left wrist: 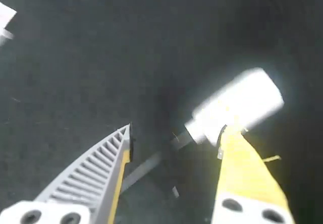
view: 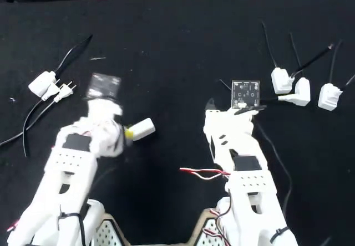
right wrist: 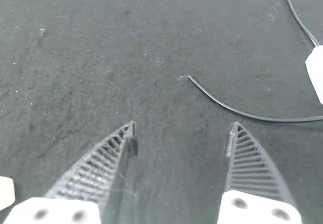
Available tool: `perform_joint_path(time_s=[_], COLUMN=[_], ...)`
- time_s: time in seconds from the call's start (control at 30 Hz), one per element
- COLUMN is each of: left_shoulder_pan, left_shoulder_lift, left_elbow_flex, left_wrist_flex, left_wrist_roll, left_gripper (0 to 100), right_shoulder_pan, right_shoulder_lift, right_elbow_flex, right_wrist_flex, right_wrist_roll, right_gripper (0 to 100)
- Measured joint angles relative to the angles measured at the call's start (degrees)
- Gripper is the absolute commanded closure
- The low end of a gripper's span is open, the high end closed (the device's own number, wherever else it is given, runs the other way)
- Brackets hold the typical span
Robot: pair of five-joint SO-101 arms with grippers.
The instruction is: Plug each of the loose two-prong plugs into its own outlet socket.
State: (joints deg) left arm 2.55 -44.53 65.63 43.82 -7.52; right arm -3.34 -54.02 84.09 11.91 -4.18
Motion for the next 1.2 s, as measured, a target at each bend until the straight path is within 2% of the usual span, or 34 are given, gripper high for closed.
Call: perform_joint_path(time_s=[0.1, 0.2, 0.5, 0.63, 0.83, 1.0, 1.1, 1.2], left_shoulder_pan=[6.15, 10.37, 11.43, 6.77, -4.75, -8.44, -7.82, -3.87], left_shoulder_lift=[0.0, 0.0, 0.0, 0.0, 0.0, 0.0, 0.0, 0.0], left_elbow_flex=[0.0, 0.09, 8.88, 9.41, 9.41, 8.0, 3.87, -0.53], left_wrist_flex=[5.01, 4.57, -16.44, -23.21, -29.89, -25.32, -18.02, -8.18], left_wrist_roll=[-5.54, -7.38, -7.82, -7.82, -7.82, -7.82, -7.82, -7.82], left_gripper=[72, 72, 72, 72, 72, 72, 72, 72], right_shoulder_pan=[0.0, 0.0, 0.0, 0.0, 0.0, 0.0, 0.0, 0.0], right_shoulder_lift=[0.0, 0.0, 0.0, 0.0, 0.0, 0.0, 0.0, 0.0], right_elbow_flex=[0.0, 0.0, 0.0, 0.0, 0.0, 0.0, 0.0, 0.0], right_wrist_flex=[0.0, 0.0, 0.0, 0.0, 0.0, 0.0, 0.0, 0.0], right_wrist_roll=[0.0, 0.0, 0.0, 0.0, 0.0, 0.0, 0.0, 0.0], right_gripper=[73.4, 73.4, 73.4, 73.4, 73.4, 73.4, 73.4, 73.4])
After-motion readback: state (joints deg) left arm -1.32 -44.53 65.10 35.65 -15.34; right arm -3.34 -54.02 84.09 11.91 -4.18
